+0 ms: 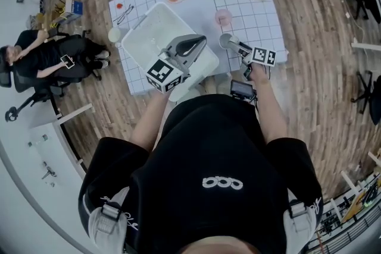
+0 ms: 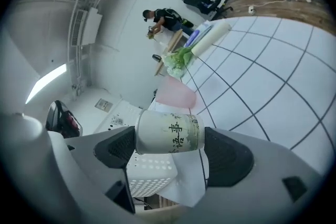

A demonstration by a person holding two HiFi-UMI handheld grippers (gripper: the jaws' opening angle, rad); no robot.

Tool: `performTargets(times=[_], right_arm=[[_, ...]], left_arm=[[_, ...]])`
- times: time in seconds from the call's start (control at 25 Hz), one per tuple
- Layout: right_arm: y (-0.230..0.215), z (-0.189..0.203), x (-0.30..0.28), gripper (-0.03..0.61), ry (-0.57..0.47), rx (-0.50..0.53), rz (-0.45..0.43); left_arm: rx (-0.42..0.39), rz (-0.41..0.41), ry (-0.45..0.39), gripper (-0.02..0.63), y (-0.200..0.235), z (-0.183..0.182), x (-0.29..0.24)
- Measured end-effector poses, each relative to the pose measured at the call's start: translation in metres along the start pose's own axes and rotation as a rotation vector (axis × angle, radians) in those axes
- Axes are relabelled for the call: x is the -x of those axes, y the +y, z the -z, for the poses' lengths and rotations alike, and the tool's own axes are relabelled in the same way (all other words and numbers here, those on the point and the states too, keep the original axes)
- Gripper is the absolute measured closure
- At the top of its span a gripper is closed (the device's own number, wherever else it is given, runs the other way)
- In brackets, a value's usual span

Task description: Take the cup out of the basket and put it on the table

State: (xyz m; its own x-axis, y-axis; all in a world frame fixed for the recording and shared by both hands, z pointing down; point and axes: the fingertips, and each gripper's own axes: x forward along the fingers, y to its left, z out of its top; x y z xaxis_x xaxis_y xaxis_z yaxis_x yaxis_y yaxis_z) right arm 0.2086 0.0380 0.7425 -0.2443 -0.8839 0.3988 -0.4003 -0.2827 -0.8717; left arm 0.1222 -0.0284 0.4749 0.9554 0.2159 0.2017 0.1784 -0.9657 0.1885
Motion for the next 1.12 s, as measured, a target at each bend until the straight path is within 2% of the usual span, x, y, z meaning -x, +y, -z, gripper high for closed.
performTargets(times=[0.2, 0.48, 0.6, 1.12], right_arm=[[-0.024, 0.009, -0.006, 0.178, 0.018, -0.128, -0.009], [-0.038, 0.01, -0.005, 0.178, 0.001, -0.217, -0.04], [-0.04, 0.009, -0.004, 0.178, 0.0, -0.234, -0.055], [-0.05, 0.012, 0.011, 0.178, 0.002, -0.238, 0.007]], left_arm=[[0.008, -0.02, 0.005, 0.604, 0.001, 0.002, -0.001], [0.017, -0.032, 0.01, 0.604, 0.001, 0.004, -0.004], [0.017, -0.029, 0.008, 0.604, 0.0, 0.004, -0.006], [0.026, -0.024, -0.004, 0.604, 0.001, 0.004, -0.004]])
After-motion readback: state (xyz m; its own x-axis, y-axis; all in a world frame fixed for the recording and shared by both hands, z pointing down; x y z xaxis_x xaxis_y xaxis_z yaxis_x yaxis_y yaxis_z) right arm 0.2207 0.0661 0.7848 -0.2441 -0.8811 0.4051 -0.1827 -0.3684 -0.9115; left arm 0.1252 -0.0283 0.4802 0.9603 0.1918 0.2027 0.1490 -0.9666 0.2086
